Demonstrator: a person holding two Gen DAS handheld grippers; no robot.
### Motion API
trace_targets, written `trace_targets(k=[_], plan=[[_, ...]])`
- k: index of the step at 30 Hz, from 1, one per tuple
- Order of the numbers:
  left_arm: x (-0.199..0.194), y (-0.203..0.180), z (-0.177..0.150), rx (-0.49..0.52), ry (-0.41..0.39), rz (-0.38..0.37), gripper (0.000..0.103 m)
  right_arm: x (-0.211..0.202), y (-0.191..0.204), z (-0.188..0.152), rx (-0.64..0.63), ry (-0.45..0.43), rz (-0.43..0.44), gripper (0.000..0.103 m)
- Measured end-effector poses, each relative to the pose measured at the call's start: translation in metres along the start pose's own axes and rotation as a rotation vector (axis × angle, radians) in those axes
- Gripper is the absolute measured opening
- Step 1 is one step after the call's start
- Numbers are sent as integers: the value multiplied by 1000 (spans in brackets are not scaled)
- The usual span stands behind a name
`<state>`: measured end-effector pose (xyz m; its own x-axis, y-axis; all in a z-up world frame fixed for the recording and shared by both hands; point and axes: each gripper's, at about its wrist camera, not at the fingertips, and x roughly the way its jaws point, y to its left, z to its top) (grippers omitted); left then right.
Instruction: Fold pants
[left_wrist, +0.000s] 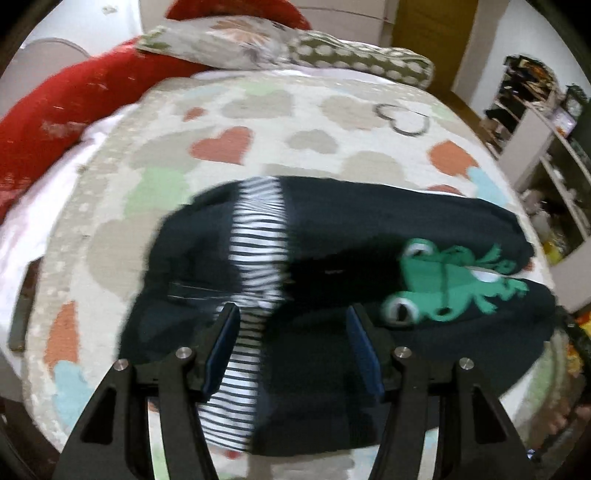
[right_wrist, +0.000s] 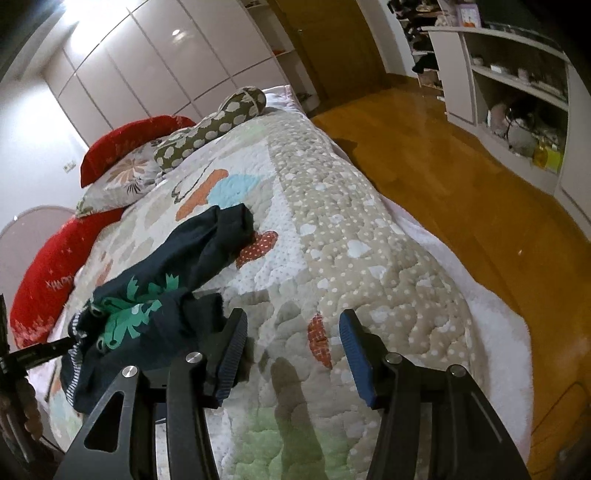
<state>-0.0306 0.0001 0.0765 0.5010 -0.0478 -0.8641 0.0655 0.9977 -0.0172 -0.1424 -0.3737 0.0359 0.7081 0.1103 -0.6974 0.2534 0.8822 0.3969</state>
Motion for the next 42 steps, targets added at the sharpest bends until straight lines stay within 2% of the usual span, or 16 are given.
trace_targets(k=[4,13,16,19,23,25,27,31,32,34,38,40,42], plan=[[-6,15,-6,-10,-62,67,68,-4,15,5,-48,-10,-19,56],[-2,37,-6,-5,-73,62,68,6,76,18,-243,28,-33,58],[5,45,8,12,-31,14,68,17,100,30,-326,47,-16,58],[17,56,43,25,-1,-99,68,36,127,53,-434,71,-13,59],[46,58,90,101,17,-123,70,81,157,88,-524,167,10,61],[71,57,106,142,93,-147,70,106,170,100,-551,217,38,61],[89,56,116,153,132,-172,70,132,183,106,-585,282,54,61],[123,37,123,292,220,-230,71,172,201,104,-654,359,61,61],[127,34,124,314,225,-227,74,178,204,103,-670,368,64,61],[137,27,126,351,232,-232,86,193,209,100,-698,394,71,61],[144,20,130,362,247,-226,88,213,219,89,-769,414,41,64],[136,13,125,396,212,-208,65,213,227,84,-812,393,24,64],[123,6,118,446,176,-211,13,208,234,77,-848,402,50,32]])
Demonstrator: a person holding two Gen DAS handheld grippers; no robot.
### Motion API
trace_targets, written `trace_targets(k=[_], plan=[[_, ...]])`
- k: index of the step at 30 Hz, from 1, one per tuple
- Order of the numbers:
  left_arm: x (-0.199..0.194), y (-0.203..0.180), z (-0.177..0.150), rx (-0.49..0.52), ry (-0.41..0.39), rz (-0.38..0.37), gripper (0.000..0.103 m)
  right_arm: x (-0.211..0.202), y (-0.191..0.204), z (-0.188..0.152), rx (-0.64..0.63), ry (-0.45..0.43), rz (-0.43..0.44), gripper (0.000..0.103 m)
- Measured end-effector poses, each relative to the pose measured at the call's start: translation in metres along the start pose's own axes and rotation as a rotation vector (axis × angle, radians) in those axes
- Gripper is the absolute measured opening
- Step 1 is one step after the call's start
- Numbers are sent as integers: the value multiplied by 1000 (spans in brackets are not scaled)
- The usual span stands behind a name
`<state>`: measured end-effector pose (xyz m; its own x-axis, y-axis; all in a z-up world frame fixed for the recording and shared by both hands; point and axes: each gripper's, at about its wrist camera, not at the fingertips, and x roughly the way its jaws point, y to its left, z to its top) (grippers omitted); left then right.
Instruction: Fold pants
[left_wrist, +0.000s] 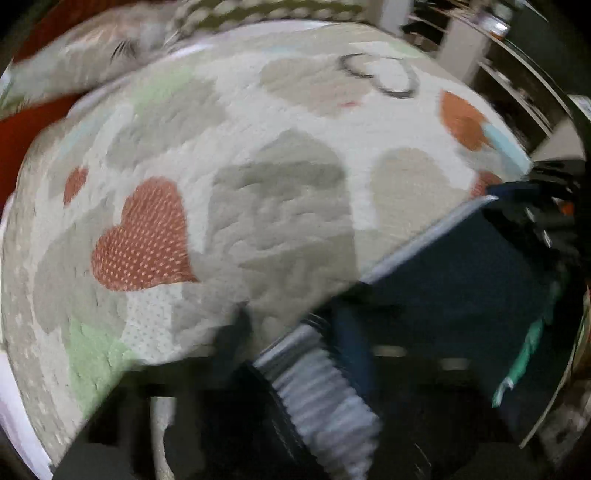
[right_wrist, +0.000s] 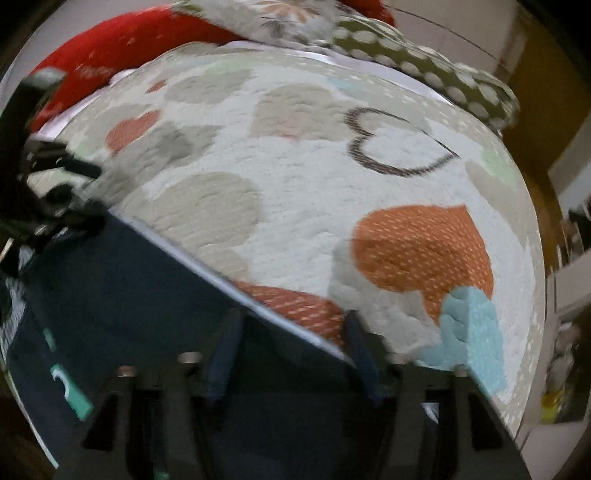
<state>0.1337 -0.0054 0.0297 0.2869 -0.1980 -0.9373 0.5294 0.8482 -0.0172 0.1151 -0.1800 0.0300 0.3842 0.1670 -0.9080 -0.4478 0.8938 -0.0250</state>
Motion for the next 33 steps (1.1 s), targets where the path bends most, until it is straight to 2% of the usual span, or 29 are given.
trace_targets(k=[1,2,6,14,18,22,24,27,28,31,33], plan=[[-5,-7,-3,24,-5,-2,5,-2,6,-1,-9,5,27,11],[-7,-10,-4,29,-9,8,5,-4,10,-2,-15,6,32,6],[-30,-16,-9,8,-79,85,5,-20,13,-2,9,-45,14,5],[-99,-25,-37,-86,-258,95,5,-96,25,-18,52,-216,-9,5],[-130,-42,-78,-108,-330,123,5,-122,47,-41,35,-263,-7,5],[-146,-69,-137,-146,-392,177,5,-139,73,-78,39,-300,28,5],[-141,-77,-163,-185,-385,166,5,-142,89,-103,49,-307,60,5],[-118,-80,-199,-268,-305,124,8,-133,107,-140,69,-289,75,6],[-110,-78,-212,-310,-265,99,8,-127,110,-151,87,-274,86,10],[-105,-73,-243,-392,-208,95,8,-117,111,-187,190,-224,90,17],[-113,-68,-258,-433,-203,95,8,-125,108,-211,249,-243,67,19]])
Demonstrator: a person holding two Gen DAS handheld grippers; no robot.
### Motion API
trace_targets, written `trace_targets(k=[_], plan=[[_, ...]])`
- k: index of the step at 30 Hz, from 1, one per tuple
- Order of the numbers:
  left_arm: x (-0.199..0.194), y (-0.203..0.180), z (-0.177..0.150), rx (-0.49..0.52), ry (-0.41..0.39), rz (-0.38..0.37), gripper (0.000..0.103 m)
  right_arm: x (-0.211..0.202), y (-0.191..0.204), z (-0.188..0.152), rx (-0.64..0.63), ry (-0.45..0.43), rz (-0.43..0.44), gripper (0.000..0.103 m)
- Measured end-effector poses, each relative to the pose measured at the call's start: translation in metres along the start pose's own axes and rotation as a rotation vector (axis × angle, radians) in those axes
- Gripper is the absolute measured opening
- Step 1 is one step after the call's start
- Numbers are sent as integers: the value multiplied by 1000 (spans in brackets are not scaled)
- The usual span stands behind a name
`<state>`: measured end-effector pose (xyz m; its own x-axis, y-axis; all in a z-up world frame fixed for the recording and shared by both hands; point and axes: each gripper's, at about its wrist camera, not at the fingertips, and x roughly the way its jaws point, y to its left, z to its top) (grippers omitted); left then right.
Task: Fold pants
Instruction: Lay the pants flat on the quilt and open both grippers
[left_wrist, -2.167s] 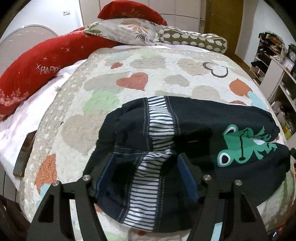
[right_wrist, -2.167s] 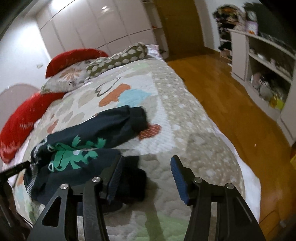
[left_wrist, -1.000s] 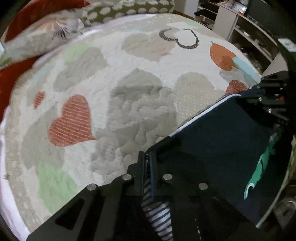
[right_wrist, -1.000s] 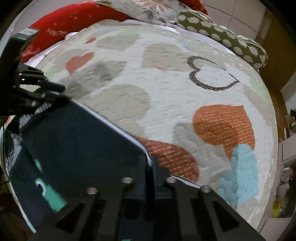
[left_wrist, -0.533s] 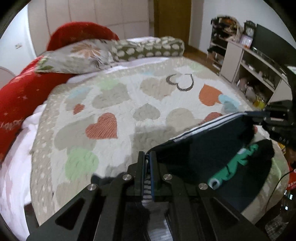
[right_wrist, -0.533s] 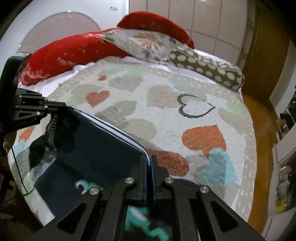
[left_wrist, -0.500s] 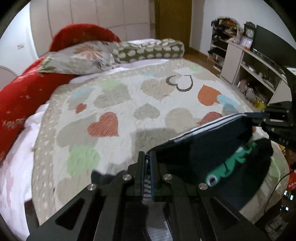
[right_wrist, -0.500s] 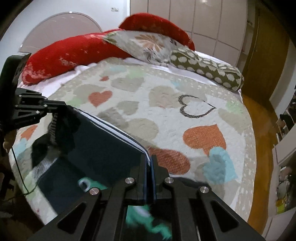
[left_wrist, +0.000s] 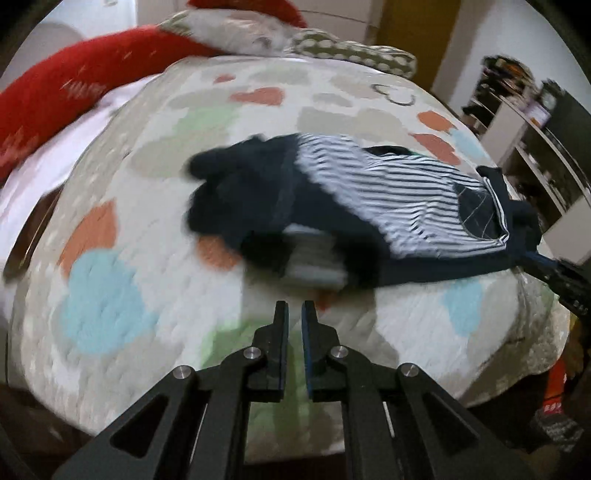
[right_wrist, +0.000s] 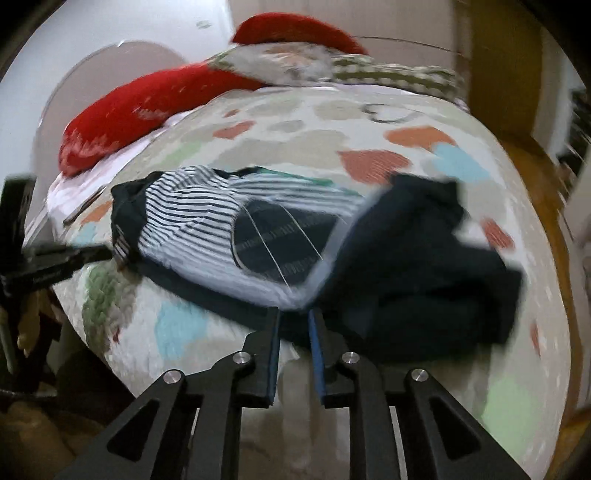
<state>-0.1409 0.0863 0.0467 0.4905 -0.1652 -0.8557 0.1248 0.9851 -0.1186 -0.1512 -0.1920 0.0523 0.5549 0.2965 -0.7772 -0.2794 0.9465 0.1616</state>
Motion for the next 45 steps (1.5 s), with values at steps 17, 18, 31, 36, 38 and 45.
trace_targets(k=[17,18,31,36,38,45], plan=[[35,4,53,-166,-48,137,42,21,0,85,79,-91,-415,63],[38,5,47,-177,-37,145,43,39,4,91,58,-64,-474,63],[39,15,23,-233,-33,140,60,-46,-94,-6,477,-201,-230,18],[40,16,24,-233,-34,152,64,-67,-141,-65,732,-246,-169,32],[41,17,24,-242,-34,147,65,-76,-149,-72,780,-291,-113,40],[42,17,22,-234,-45,154,67,-59,-139,-28,717,-302,-21,70]])
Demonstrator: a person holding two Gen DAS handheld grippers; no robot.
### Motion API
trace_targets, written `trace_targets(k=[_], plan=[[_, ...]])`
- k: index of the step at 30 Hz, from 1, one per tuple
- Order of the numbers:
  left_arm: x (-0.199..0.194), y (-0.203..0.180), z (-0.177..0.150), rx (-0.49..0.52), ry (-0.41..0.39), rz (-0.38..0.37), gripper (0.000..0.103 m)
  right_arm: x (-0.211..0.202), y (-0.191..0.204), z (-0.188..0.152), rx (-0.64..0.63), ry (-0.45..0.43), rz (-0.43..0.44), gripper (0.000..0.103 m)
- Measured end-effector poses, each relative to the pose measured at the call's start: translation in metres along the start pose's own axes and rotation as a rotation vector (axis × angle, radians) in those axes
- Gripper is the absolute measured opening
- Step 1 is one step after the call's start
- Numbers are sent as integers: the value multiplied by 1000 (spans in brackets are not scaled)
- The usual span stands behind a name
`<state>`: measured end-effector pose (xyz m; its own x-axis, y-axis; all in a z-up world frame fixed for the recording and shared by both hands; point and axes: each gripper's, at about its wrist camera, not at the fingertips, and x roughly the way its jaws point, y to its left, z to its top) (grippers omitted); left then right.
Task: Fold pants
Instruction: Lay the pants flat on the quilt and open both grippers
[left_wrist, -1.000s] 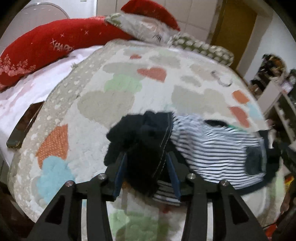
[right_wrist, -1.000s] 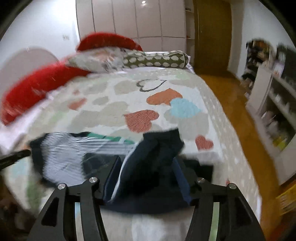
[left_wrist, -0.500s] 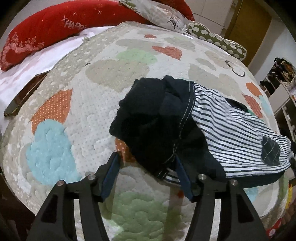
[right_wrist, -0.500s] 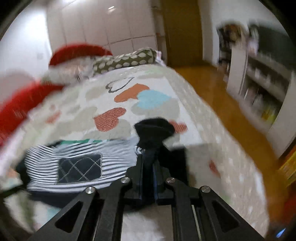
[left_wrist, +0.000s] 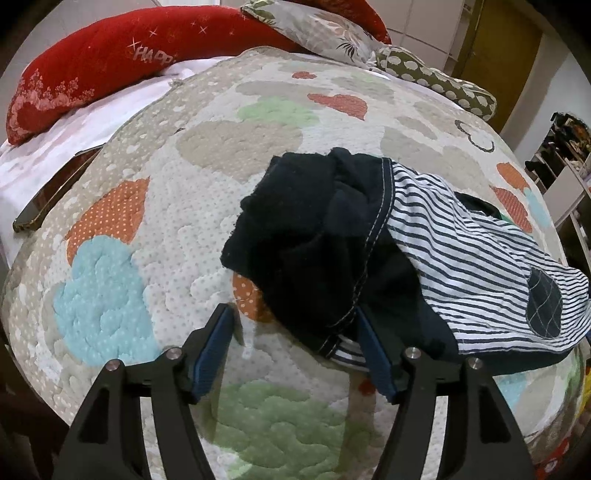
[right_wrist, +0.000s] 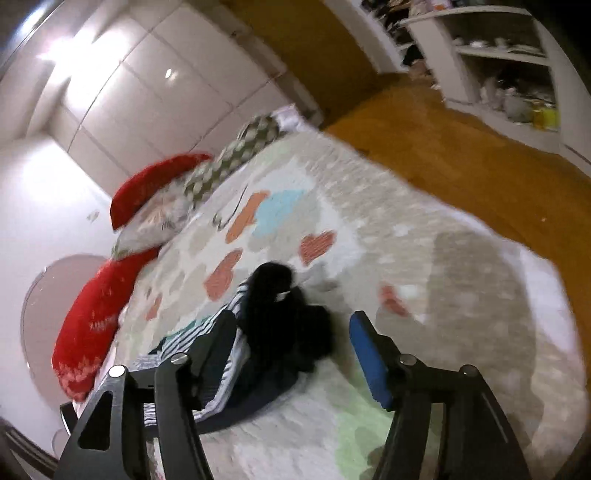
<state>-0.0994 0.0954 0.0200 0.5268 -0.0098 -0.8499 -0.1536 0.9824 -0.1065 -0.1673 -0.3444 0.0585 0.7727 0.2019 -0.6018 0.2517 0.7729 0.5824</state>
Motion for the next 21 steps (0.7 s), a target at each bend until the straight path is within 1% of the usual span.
trace_targets(k=[3,4,5,6,7,8,9,11,12,13,14,15,16,18,19,20,21], plan=[[-1,1,-1,-4,-7,-7,67,42,13,-3,-20,112,-44,70],[-1,2,-1,-8,-10,-12,67,54,15,-4,-23,161,-56,61],[-1,2,-2,-11,-12,-14,67,64,22,-5,-47,198,-89,33],[-2,2,-2,-15,-13,-15,67,67,25,-2,-64,211,-88,25],[-2,3,-3,-17,-17,-15,67,64,28,2,-61,213,-45,20],[-3,2,-3,-17,-19,-13,68,57,30,9,-42,194,15,18],[-3,1,-4,-17,-24,-10,69,44,33,17,-32,153,74,18],[-3,-2,-7,-13,-34,-4,73,21,35,25,-35,85,142,17],[-3,-4,-8,-7,-40,3,74,12,36,24,-47,61,153,17],[-3,-6,-10,4,-50,17,75,8,34,22,-59,50,146,17],[-3,-8,-11,11,-58,27,75,8,32,18,-69,47,131,18],[-2,-9,-12,20,-67,39,76,12,26,10,-79,57,97,19],[-2,-10,-12,25,-71,46,80,16,19,4,-86,67,45,22],[-2,-8,-10,31,-72,56,83,23,1,-6,-70,67,-126,30],[-2,-6,-9,30,-61,43,83,21,-8,-7,-39,69,-143,49],[-2,-4,-7,27,-47,31,83,16,-16,-7,7,64,-131,52],[-4,-2,-5,23,-29,13,83,6,-20,-6,56,47,-118,52]])
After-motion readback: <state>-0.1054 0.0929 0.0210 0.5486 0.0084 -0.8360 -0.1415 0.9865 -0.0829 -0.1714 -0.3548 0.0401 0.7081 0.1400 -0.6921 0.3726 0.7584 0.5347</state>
